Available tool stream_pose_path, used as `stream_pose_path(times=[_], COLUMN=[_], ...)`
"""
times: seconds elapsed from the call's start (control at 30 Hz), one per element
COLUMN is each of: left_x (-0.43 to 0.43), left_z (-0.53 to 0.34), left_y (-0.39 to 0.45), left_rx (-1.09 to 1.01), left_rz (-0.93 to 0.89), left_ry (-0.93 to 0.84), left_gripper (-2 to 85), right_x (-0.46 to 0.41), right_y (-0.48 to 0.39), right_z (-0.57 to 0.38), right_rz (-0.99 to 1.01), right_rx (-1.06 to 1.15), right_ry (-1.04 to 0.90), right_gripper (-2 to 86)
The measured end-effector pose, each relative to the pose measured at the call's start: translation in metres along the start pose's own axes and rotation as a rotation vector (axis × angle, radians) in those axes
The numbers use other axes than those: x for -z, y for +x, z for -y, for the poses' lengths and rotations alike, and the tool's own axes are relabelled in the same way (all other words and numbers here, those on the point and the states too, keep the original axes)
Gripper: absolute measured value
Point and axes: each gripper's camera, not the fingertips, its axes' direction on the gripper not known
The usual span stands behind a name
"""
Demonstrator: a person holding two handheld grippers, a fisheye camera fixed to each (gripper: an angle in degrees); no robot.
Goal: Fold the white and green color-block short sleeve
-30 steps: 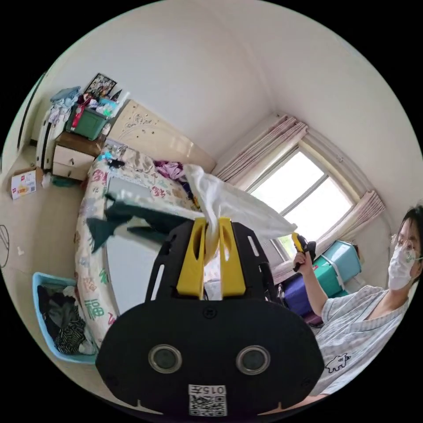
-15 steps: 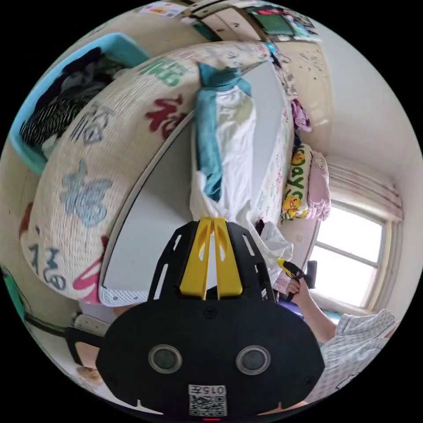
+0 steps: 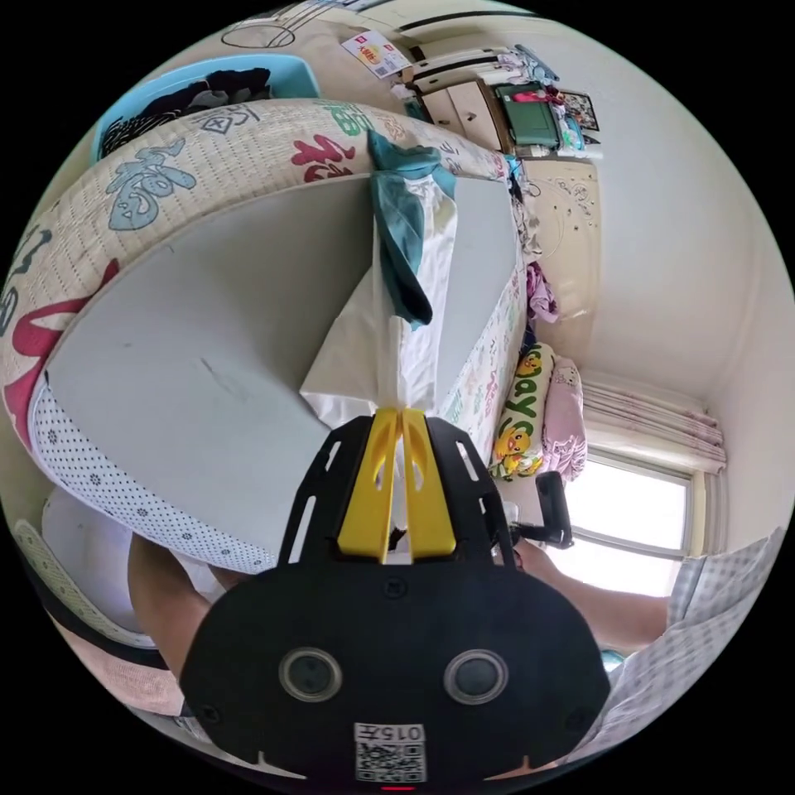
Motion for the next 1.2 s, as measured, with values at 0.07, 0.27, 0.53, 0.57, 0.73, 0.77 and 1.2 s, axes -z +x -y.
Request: stream_pose_path(times=[0.07,0.27,0.53,0.57,0.73,0.77,1.2], left_x=[0.001,0.002,-0.009,-0.012,-0.029,-0.033,0.009], left_z=[-0.004,-0.011,-0.022,-0.023,-0.023,-0.022,0.03], left_y=[-0.006,-0.033,-0.05,-0.053,-0.069,-0.07,-0.093], left_rx=[0.005,0.063,0.047,0.043,0.058,0.047,-0.026], left_rz=[-0.012,-0.065,-0.081,-0.074,-0.102,-0.098,0.073], left_ry=[0.017,0.083,0.085,0.075,0.041,0.024,-0.035], left_gripper=[-0.8,-0.9,-0.9,-0.9,-0.8,-0.8,-0.8], right_x=[-0.004,-0.02,-0.026,-0.026,-0.023,-0.022,0.034], right_y=[-0.002,-0.002,0.03,0.036,0.071,0.081,0.162], right_z=[0.015,0.035,0.036,0.034,0.018,0.012,-0.079], right_rz=[-0.009,-0.08,-0.113,-0.102,-0.055,-0.045,0.211], right_rx=[0.057,0.187,0.182,0.173,0.097,0.073,-0.19], right_ry=[-0.03,-0.135,-0.158,-0.149,-0.116,-0.109,0.22], right_gripper=[-0.6,-0.6,-0.5,-0.5,-0.6,-0.5,-0.5])
